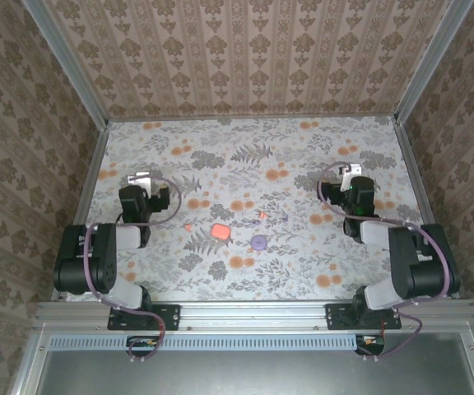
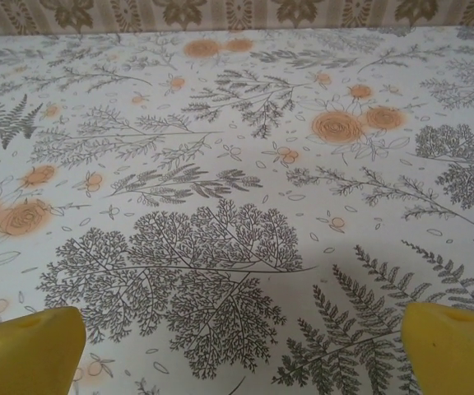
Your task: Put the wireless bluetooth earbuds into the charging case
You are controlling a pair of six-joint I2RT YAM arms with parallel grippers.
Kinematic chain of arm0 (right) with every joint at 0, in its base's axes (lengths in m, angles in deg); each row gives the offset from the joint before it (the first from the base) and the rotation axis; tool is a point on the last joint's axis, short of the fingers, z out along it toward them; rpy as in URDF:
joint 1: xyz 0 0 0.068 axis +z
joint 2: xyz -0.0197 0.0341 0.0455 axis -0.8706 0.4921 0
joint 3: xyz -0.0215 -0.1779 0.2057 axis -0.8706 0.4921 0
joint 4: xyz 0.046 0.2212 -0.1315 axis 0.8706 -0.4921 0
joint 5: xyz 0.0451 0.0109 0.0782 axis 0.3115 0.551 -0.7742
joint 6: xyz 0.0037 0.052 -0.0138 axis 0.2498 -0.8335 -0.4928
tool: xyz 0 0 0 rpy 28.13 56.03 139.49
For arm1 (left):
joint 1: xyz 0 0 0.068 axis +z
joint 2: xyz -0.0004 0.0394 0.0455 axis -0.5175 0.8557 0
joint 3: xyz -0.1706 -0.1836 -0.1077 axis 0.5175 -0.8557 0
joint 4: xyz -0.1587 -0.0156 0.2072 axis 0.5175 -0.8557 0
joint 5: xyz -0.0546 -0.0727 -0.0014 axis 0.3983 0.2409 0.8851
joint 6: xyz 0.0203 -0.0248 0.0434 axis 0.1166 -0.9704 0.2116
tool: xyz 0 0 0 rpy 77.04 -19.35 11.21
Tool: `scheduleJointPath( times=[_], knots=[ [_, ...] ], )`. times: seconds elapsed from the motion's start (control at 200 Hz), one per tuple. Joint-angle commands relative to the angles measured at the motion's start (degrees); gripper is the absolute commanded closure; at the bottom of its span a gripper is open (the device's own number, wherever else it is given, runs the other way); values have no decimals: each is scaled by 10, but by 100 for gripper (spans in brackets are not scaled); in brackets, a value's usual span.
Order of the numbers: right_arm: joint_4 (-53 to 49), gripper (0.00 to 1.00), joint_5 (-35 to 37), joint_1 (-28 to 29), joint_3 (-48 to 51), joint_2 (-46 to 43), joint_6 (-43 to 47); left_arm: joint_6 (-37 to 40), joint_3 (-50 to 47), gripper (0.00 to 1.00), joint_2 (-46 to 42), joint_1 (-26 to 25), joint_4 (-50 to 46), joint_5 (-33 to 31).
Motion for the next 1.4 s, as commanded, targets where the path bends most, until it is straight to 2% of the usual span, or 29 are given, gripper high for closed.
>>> scheduleJointPath(
  times=[0.0,0.115,0.215,0.325,0.455,0.58,0.715,0.845,1.05,1.105,1.39],
  knots=[
    [-203,0,-8,7,-81,-83,-3,17,80,0,-67,-4,-160,19],
    [-406,0,12,31,-166,-139,-32,7,165,3,-106,-14,-336,47],
    [-551,0,30,58,-232,-163,-83,21,235,5,-115,-42,-487,110],
    [-712,0,31,109,-312,-148,-118,2,301,8,-102,-104,-625,96],
    [-847,0,38,185,-377,-111,-191,-68,341,15,-83,-167,-721,89],
    [-924,0,38,253,-395,-86,-260,-158,336,23,-79,-216,-748,120],
    [-969,1,28,317,-413,-63,-360,-242,313,24,-79,-262,-765,128],
    [-973,14,-4,367,-418,-32,-444,-285,296,27,-82,-264,-788,149],
    [-936,19,1,431,-418,33,-554,-272,282,26,-101,-263,-821,128],
    [-919,22,-13,437,-419,52,-569,-266,282,25,-103,-261,-828,124],
    [-878,24,-27,466,-442,134,-613,-246,270,25,-116,-243,-832,137]
  ],
)
